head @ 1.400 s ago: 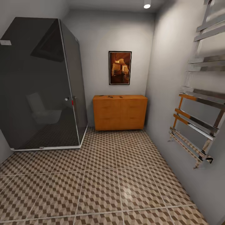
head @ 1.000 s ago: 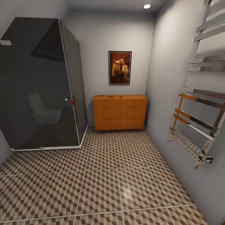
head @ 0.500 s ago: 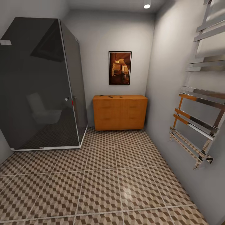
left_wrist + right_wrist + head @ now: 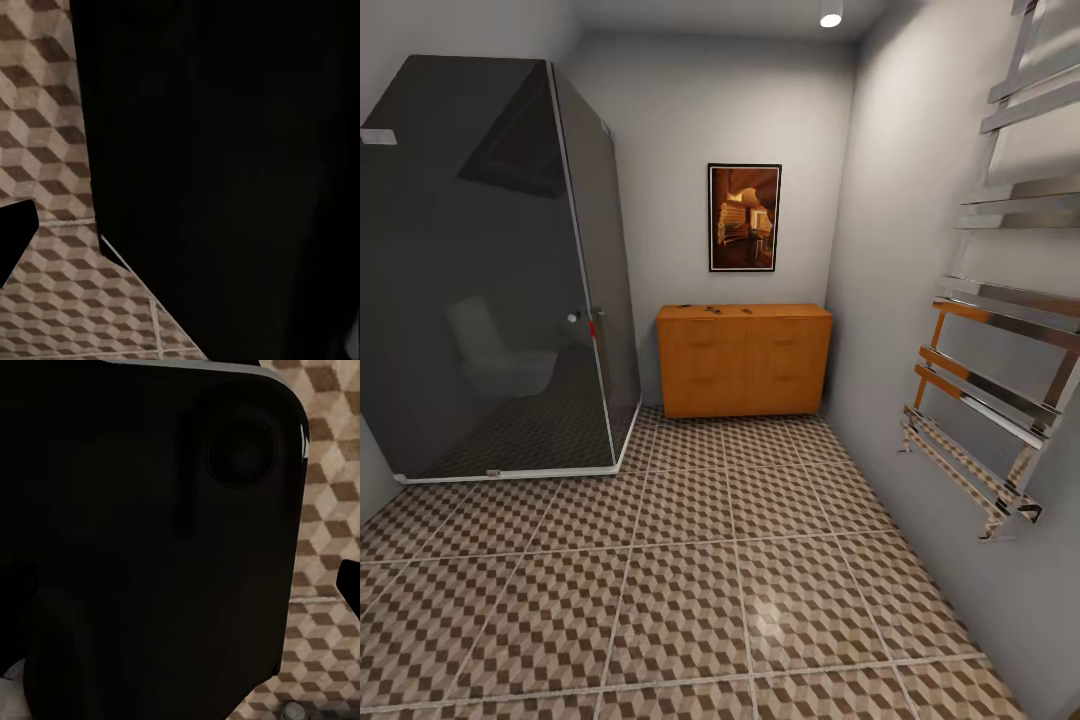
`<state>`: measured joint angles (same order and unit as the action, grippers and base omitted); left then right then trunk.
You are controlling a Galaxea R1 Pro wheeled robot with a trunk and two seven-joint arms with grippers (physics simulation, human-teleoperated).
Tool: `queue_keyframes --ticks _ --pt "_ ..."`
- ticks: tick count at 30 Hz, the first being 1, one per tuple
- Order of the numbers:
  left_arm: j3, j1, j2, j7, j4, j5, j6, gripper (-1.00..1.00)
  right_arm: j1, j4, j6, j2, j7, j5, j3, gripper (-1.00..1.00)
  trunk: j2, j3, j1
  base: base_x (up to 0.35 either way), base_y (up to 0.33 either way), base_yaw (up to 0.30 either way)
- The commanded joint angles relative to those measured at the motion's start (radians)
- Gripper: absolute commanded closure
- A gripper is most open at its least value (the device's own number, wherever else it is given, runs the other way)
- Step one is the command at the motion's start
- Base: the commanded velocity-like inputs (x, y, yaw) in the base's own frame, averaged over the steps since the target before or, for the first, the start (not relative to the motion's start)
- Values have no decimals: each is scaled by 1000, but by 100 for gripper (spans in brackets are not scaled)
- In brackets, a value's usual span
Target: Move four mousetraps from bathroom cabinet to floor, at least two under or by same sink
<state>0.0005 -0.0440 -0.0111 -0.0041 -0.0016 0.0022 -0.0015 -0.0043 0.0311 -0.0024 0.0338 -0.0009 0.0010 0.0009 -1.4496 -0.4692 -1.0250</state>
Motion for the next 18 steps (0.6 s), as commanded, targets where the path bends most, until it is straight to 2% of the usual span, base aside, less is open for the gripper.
queue_keyframes --ticks 1,8,12,14,15,18 --pt "0 1 -6 -1 1 1 -2 -100 0 1 -6 3 0 -1 0 -100 0 -1 0 0 0 0" --pt "0 1 -16 -1 0 2 -6 -100 0 26 -71 19 2 -1 0 -100 0 -1 0 0 0 0" --pt "3 1 -9 3 -46 -2 -6 -100 0 55 -157 16 1 3 2 -100 0 -1 0 0 0 0" --pt "4 1 18 7 -121 -1 -5 -100 0 84 -220 13 -1 5 3 -100 0 -1 0 0 0 0" --pt "7 1 71 11 -320 3 -2 -100 0 166 -286 7 -11 8 3 -100 0 -1 0 0 0 0" --pt "12 1 89 16 -445 4 0 -100 0 249 -298 -3 -28 8 4 -100 0 -1 0 0 0 0"
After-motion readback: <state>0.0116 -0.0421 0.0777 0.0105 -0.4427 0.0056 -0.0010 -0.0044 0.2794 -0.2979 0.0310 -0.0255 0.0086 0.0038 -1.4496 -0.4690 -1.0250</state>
